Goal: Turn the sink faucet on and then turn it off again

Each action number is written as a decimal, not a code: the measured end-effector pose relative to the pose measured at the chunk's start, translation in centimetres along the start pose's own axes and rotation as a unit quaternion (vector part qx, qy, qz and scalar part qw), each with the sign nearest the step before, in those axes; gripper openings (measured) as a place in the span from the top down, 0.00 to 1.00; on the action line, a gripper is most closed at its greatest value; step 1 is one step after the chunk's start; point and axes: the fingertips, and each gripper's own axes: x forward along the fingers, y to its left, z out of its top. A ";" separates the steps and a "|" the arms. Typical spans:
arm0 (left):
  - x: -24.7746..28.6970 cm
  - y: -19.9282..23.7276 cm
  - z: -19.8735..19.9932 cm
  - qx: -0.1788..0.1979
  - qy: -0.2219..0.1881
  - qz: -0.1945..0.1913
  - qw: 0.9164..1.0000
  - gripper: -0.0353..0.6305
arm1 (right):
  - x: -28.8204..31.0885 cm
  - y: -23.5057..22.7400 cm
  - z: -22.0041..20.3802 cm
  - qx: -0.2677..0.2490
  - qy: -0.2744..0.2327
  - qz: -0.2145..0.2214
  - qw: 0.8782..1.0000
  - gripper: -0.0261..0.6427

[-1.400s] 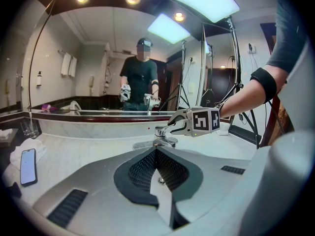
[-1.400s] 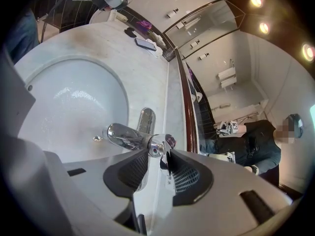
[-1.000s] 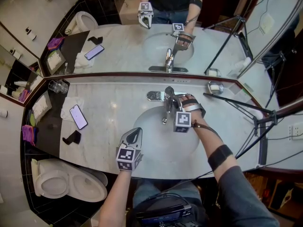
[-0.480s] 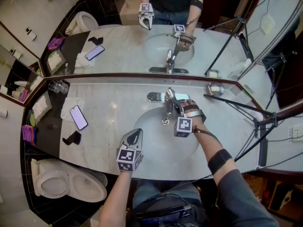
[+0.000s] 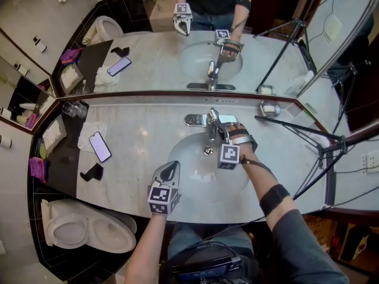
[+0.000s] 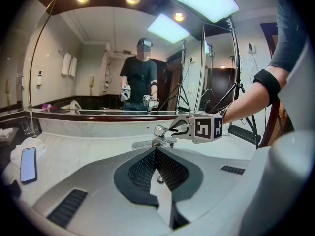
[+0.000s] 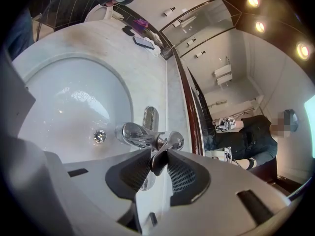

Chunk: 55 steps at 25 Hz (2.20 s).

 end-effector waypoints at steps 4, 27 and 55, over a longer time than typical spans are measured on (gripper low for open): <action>-0.7 -0.5 0.9 0.004 -0.008 -0.010 1.000 0.94 | -0.6 0.1 0.0 0.036 0.008 -0.001 0.999 0.81; -3.3 -2.1 4.9 0.037 -0.038 -0.004 0.999 0.94 | -16.2 -0.7 -3.1 0.407 -0.053 -0.050 0.911 0.94; -3.8 -4.0 5.4 0.029 -0.044 -0.035 0.998 0.94 | -23.0 4.9 -10.1 0.649 -0.103 -0.052 0.752 0.94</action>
